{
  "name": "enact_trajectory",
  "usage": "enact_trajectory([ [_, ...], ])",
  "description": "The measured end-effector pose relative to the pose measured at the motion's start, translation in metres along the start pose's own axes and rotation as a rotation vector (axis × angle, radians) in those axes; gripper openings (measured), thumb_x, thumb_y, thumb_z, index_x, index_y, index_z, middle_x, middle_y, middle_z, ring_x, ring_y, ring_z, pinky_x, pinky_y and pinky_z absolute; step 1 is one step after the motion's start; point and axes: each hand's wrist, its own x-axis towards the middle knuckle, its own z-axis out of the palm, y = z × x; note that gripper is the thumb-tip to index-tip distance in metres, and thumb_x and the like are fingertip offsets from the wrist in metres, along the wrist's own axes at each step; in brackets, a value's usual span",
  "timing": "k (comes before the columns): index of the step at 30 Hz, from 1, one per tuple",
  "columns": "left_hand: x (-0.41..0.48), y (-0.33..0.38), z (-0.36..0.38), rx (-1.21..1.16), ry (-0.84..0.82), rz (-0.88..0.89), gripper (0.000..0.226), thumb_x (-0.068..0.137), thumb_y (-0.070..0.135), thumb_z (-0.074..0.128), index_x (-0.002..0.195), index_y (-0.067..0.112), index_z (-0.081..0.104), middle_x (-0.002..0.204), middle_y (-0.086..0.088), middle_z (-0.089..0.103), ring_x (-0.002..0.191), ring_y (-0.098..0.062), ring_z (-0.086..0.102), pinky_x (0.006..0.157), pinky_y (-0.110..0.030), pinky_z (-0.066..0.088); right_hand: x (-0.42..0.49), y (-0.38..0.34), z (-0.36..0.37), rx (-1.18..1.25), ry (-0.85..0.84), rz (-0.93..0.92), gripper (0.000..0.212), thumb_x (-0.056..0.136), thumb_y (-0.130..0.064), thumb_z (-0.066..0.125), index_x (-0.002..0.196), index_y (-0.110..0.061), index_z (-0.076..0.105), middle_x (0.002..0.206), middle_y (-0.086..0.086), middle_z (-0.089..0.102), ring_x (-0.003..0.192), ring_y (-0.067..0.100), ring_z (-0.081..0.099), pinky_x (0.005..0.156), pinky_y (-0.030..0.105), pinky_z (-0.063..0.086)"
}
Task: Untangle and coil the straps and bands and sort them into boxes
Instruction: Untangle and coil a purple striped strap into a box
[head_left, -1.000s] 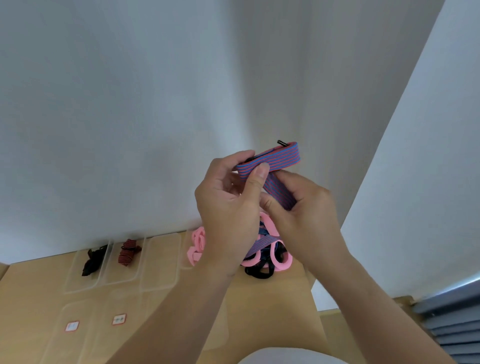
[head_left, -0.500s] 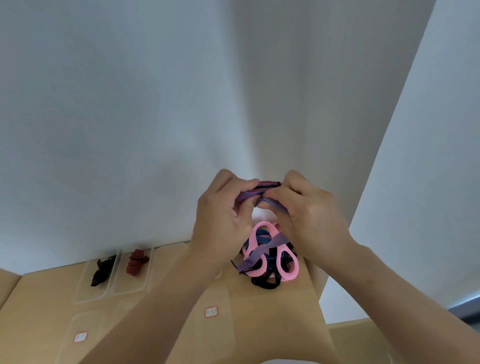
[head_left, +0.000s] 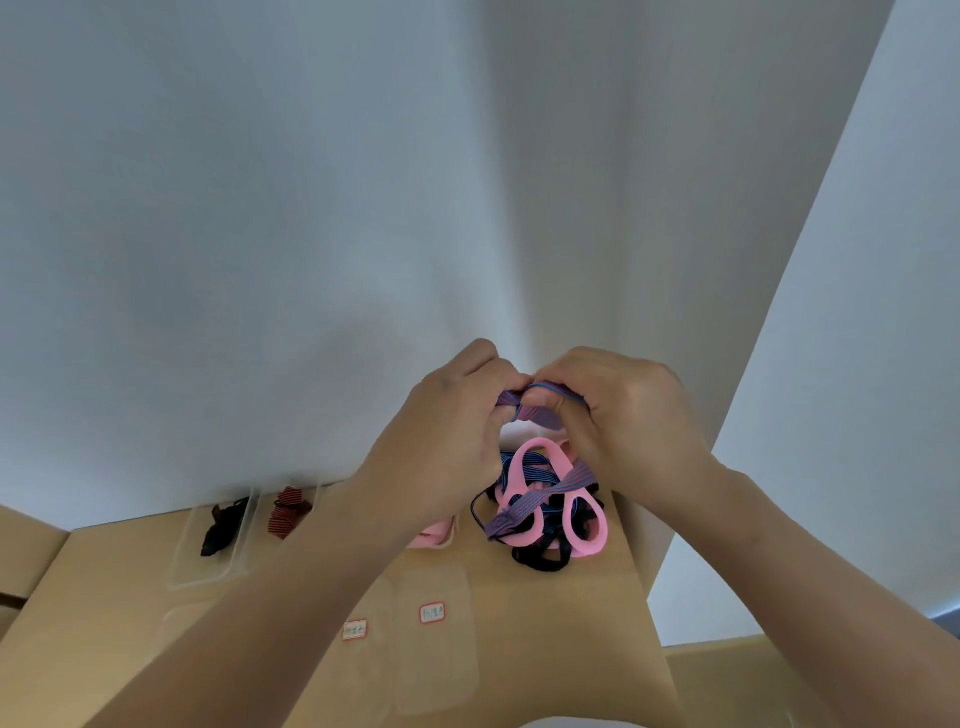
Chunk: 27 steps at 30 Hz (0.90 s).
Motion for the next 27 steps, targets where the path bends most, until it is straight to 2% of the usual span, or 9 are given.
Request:
enact_trajectory([
  [2,0.004,-0.002,-0.002,0.009,-0.047,-0.004,0.016,0.087,-0.001,0.058,0.095,0.01,0.066,0.088,0.008,0.045,0.065,-0.018,0.046,0.059,-0.033,0.04,0.005,0.001,-0.004,-0.03,-0.043,0.004,0.034,0.094,-0.041,0.053,0.077,-0.019,0.072,0.066,-0.004,0.062,0.055,0.022,0.056,0.046,0.035,0.047],
  [6,0.003,-0.006,-0.004,-0.095,-0.058,-0.017,0.02,0.084,0.009,0.053,0.097,0.009,0.068,0.084,0.01,0.047,0.065,-0.008,0.046,0.059,-0.019,0.034,0.019,0.003,-0.015,0.017,-0.253,0.087,0.026,0.09,-0.042,0.057,0.077,-0.024,0.07,0.063,-0.006,0.061,0.057,0.017,0.051,0.05,0.03,0.042],
  [10,-0.008,-0.007,-0.004,-0.34,-0.008,-0.118,0.019,0.084,0.01,0.057,0.099,0.016,0.067,0.08,0.003,0.058,0.062,-0.022,0.06,0.06,-0.041,0.052,0.03,0.006,-0.02,0.27,-0.437,0.232,0.024,0.096,-0.035,0.065,0.072,-0.033,0.064,0.053,-0.009,0.054,0.05,0.011,0.046,0.05,0.028,0.035],
  [12,-0.014,-0.006,-0.003,-0.472,-0.004,-0.18,0.016,0.085,0.011,0.059,0.097,0.021,0.062,0.074,-0.007,0.063,0.06,-0.024,0.064,0.062,-0.047,0.056,0.034,0.007,-0.019,0.427,-0.498,0.283,0.025,0.096,-0.026,0.067,0.071,-0.028,0.066,0.053,-0.01,0.051,0.05,0.007,0.042,0.051,0.023,0.034],
  [15,-0.02,-0.002,-0.003,-0.695,-0.019,-0.255,0.016,0.085,0.009,0.062,0.095,0.02,0.06,0.072,-0.016,0.067,0.061,-0.027,0.066,0.065,-0.037,0.056,0.039,0.006,-0.02,0.618,-0.575,0.336,0.03,0.095,-0.026,0.068,0.065,-0.025,0.065,0.054,-0.008,0.041,0.054,0.012,0.035,0.05,0.026,0.03],
  [19,-0.02,0.004,-0.008,-0.954,-0.026,-0.257,0.022,0.085,-0.002,0.062,0.093,0.019,0.063,0.076,-0.009,0.071,0.062,-0.027,0.067,0.064,-0.029,0.055,0.041,0.004,-0.023,0.891,-0.669,0.429,0.035,0.091,-0.033,0.057,0.06,-0.02,0.066,0.056,0.001,0.043,0.055,0.018,0.033,0.052,0.029,0.025],
  [23,-0.018,0.013,-0.011,-1.096,0.022,-0.263,0.017,0.084,-0.006,0.063,0.093,0.009,0.063,0.082,-0.005,0.069,0.06,-0.025,0.068,0.06,-0.029,0.056,0.03,0.002,-0.015,1.057,-0.662,0.654,0.046,0.101,-0.027,0.054,0.063,-0.002,0.059,0.055,0.006,0.049,0.045,0.015,0.043,0.046,0.022,0.035],
  [25,-0.018,0.019,-0.009,-1.202,0.062,-0.325,0.018,0.082,-0.004,0.067,0.088,0.013,0.068,0.083,-0.007,0.068,0.057,-0.024,0.067,0.058,-0.031,0.057,0.017,-0.003,-0.01,1.005,-0.645,0.66,0.035,0.095,-0.005,0.053,0.06,-0.009,0.051,0.047,0.004,0.045,0.039,0.018,0.042,0.04,0.017,0.033],
  [27,-0.017,0.024,-0.007,-1.312,0.108,-0.399,0.016,0.08,-0.004,0.067,0.088,0.01,0.067,0.083,-0.009,0.067,0.055,-0.023,0.065,0.055,-0.033,0.057,0.004,-0.008,-0.008,0.872,-0.606,0.594,0.025,0.079,-0.008,0.044,0.061,-0.024,0.053,0.044,-0.003,0.045,0.04,0.018,0.04,0.041,0.018,0.032],
])
